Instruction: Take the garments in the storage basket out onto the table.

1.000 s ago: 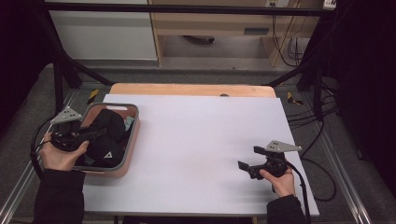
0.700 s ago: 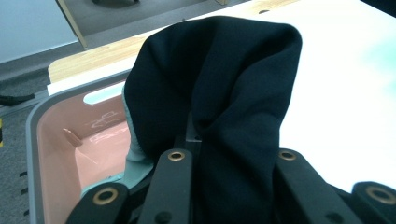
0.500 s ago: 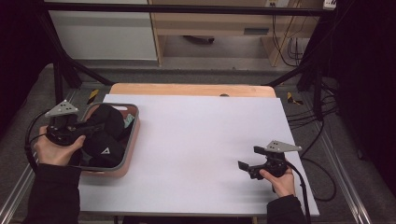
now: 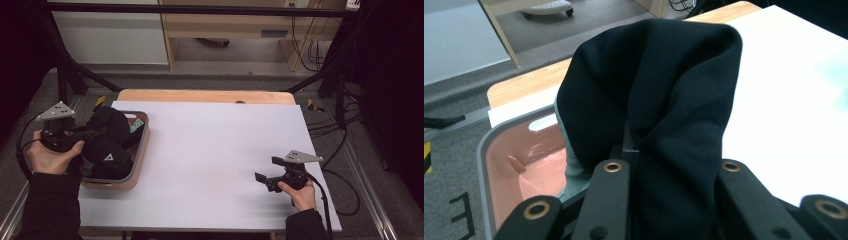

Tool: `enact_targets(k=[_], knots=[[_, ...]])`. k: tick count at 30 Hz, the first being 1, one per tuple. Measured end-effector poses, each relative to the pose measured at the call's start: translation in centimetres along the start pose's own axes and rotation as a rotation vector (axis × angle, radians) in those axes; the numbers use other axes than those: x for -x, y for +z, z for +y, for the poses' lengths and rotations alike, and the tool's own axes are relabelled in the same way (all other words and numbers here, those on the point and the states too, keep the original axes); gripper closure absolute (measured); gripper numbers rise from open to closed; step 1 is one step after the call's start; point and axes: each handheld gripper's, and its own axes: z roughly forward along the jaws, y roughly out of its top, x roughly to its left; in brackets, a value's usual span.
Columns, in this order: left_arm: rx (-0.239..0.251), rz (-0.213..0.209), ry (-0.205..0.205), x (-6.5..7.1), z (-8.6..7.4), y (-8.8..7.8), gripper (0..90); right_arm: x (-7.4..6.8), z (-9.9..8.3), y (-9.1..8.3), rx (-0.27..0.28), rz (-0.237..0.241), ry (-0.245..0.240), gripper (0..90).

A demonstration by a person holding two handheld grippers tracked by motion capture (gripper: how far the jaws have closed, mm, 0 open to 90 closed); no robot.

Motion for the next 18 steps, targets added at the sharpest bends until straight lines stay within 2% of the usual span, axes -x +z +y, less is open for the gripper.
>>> enact_targets(k=[18], knots=[[0.034,0.003,0.035,0.5,2.0,-1.4,76.6,0.0,0.0,0.1,-0.001,-0.001,0.000,3.3]])
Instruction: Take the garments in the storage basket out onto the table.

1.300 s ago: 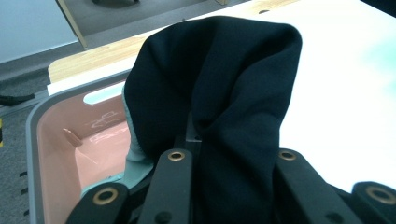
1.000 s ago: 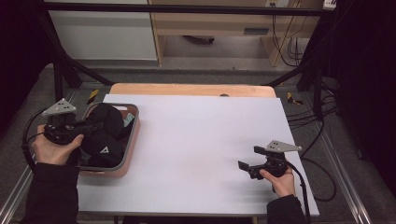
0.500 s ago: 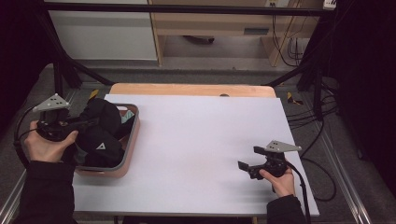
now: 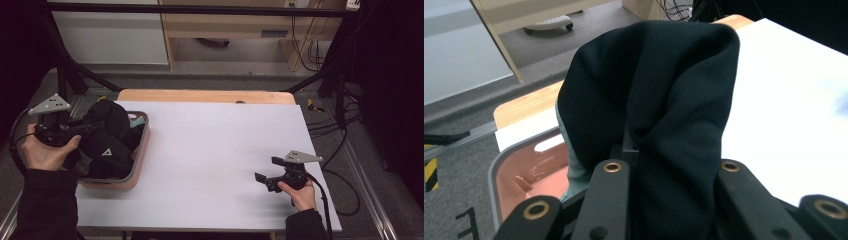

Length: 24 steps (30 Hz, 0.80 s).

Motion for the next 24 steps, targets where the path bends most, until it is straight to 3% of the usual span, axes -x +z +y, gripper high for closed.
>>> enact_targets(k=[24], knots=[[0.040,-0.020,0.027,0.7,2.2,-1.1,76.6,0.0,0.0,0.0,-0.002,0.001,-0.001,3.3]])
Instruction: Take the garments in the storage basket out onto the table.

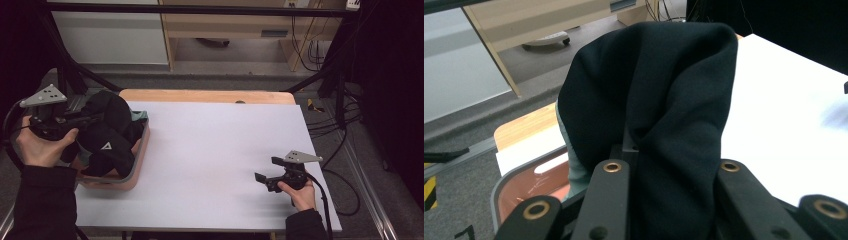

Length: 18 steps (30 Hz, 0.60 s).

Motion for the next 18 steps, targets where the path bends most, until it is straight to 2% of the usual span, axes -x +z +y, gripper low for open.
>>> enact_targets(k=[18], knots=[[0.025,-0.023,0.020,1.0,1.7,0.1,76.7,0.0,0.0,0.0,0.000,-0.002,0.000,3.3]])
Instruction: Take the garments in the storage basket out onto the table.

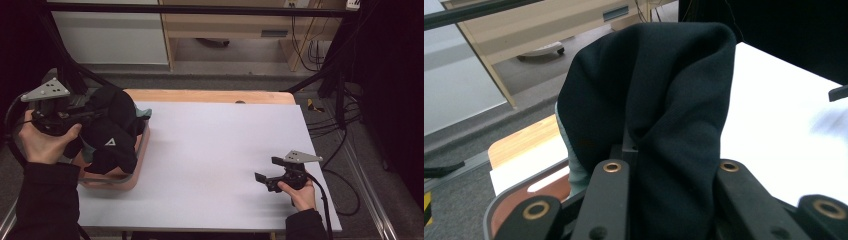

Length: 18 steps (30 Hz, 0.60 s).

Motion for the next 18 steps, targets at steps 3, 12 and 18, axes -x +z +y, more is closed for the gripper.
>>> enact_targets(k=[3,12,18], knots=[[0.011,-0.007,0.004,0.3,0.4,0.0,76.8,0.0,0.0,0.0,0.000,0.001,0.001,3.3],[0.021,-0.027,0.018,1.0,1.3,0.3,76.8,0.0,0.0,0.0,0.000,0.001,0.000,3.3],[0.030,-0.044,0.029,1.8,1.8,0.8,76.8,0.0,0.0,0.0,0.000,0.001,-0.002,3.3]])
